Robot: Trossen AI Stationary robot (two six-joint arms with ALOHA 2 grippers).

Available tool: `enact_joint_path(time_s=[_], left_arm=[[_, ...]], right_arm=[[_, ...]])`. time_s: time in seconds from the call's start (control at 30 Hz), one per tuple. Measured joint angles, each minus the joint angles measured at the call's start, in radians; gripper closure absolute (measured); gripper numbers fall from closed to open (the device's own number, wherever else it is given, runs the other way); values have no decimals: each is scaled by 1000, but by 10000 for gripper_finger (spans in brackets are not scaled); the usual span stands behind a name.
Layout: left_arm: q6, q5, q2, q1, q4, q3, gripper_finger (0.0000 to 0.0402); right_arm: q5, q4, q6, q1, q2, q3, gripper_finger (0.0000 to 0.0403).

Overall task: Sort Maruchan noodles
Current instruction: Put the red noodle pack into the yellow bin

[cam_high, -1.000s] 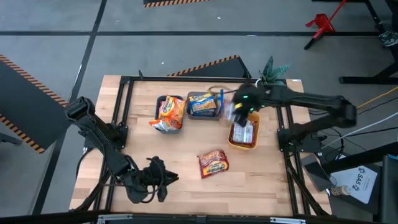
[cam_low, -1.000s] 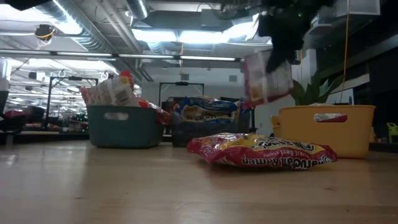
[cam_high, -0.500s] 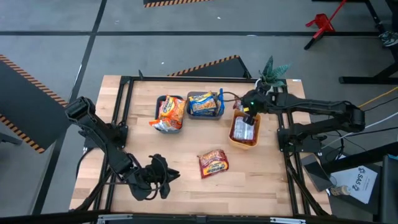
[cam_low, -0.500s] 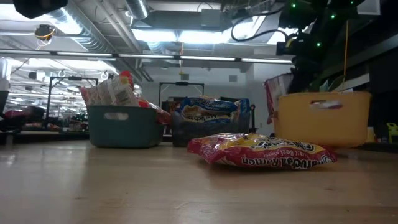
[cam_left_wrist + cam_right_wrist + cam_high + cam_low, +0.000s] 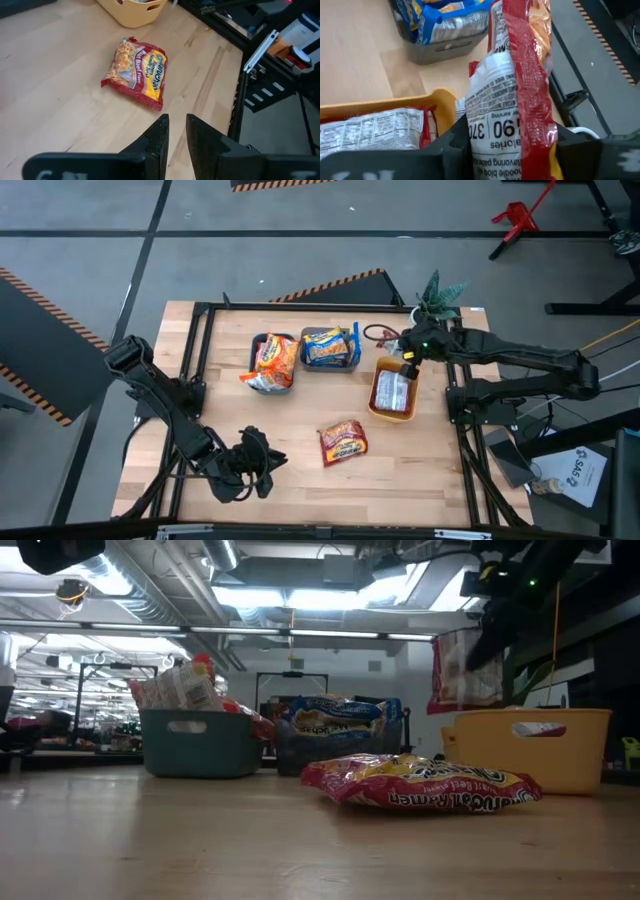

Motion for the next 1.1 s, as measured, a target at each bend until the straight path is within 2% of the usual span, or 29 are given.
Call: enact_joint_path(time_s=[0.13,0.5,0.73,0.9,1.1], left_arm=[[-43,1,0,15,-14,0,341],[13,86,0,104,-13,0,341],[29,94,0,124,-12,0,341],[34,92,0,124,-12,0,341],[34,90,0,124,-11,0,341]], right_arm=[[-61,-9,-8,1,4,-30,291],[-85,-116,-20,1,-30,-77,291],[-98,-111,-77,1,-37,-79,291],[-138,-43,-74,1,-37,-141,291],[-119,4,-78,0,-27,-137,291]])
